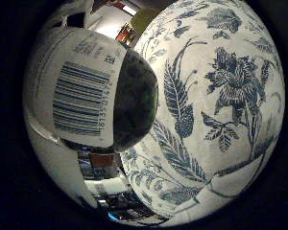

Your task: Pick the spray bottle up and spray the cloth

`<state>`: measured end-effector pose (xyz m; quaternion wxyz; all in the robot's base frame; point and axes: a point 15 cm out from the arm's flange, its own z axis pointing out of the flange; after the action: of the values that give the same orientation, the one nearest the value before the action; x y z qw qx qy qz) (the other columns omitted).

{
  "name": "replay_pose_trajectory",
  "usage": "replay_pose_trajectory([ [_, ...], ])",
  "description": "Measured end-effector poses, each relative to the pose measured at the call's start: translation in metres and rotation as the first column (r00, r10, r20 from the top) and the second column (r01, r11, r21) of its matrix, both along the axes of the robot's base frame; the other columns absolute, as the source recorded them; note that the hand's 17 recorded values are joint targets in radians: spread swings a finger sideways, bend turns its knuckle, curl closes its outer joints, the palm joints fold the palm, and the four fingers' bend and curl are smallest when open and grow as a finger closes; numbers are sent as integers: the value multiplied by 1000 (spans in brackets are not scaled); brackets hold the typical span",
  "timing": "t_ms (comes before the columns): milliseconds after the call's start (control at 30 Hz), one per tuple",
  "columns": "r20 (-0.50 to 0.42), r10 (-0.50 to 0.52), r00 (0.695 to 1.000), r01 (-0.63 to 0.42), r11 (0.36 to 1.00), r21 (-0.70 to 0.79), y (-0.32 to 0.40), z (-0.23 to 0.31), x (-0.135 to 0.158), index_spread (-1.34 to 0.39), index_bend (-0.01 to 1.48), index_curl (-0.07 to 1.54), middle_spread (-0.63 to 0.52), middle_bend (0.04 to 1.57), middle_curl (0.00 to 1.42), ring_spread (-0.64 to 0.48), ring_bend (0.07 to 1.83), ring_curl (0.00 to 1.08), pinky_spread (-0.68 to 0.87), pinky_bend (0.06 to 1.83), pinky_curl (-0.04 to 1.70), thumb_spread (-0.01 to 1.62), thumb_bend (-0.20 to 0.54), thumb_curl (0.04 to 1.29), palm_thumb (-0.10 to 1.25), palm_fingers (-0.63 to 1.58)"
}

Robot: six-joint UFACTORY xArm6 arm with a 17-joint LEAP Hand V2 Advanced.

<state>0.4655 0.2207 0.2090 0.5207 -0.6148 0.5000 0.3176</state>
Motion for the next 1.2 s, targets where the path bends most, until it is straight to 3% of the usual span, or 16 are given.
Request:
replay_pose_trajectory([
  [200, 31, 15, 999, -15, 1000, -5, 0, -6, 2, -260, 1003, 945, -98, 1372, 660, -221, 1286, 795, -202, 1037, 1276, 1034, -22, 630, 1107, 1127],
  [300, 24, 41, 999, -41, 999, 8, 4, -8, -4, -257, 917, 903, -93, 1293, 627, -204, 1262, 736, -238, 988, 1157, 965, -38, 623, 1001, 1136],
  [400, 18, 72, 997, -73, 997, 28, 9, -8, -11, -272, 652, 867, -87, 1202, 594, -180, 1221, 679, -309, 984, 1035, 836, -43, 629, 903, 1009],
  [533, 19, 164, 986, -164, 987, -5, 12, -14, -23, -317, 294, 782, -100, 943, 530, -166, 1214, 639, -360, 945, 955, 835, -24, 625, 897, 527],
  [600, 17, 223, 975, -222, 974, -35, 9, -20, -29, -410, 279, 698, -81, 806, 479, -136, 1084, 591, -278, 814, 925, 925, -26, 601, 871, 237],
  [700, 11, 257, 966, -256, 965, -55, 2, -24, -30, -463, 247, 597, -6, 626, 404, -42, 888, 504, -48, 717, 869, 980, -29, 564, 828, 15],
  [867, 3, 291, 957, -290, 955, -67, 1, -27, -38, -418, 151, 433, 143, 420, 324, 172, 626, 362, 307, 582, 690, 993, -30, 485, 769, -59],
  [1200, -3, 329, 944, -327, 937, -118, -7, -25, -40, -335, 134, 271, 202, 307, 307, 234, 473, 277, 408, 479, 478, 950, -32, 391, 717, -23],
])
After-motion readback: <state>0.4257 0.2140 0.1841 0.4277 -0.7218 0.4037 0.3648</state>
